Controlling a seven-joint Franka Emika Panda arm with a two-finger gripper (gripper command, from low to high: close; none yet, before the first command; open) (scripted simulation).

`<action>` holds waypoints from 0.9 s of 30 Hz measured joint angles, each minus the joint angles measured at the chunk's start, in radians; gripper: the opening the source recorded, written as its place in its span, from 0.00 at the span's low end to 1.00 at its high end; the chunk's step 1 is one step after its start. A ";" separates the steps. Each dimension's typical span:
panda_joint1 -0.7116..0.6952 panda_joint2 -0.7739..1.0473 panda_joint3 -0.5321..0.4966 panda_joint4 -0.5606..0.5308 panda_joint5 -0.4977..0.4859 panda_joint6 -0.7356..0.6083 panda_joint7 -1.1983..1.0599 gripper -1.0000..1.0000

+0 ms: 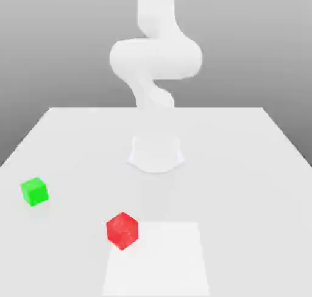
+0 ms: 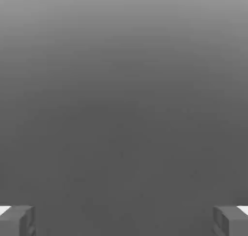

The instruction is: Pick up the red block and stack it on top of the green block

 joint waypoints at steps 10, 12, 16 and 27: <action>0.128 0.354 -0.224 -0.243 0.021 0.227 -0.484 0.50; 0.145 0.430 -0.258 -0.294 0.023 0.275 -0.585 0.50; 0.157 0.574 -0.304 -0.394 0.013 0.370 -0.771 0.50; 0.107 0.844 -0.247 -0.450 0.153 0.575 -1.045 0.50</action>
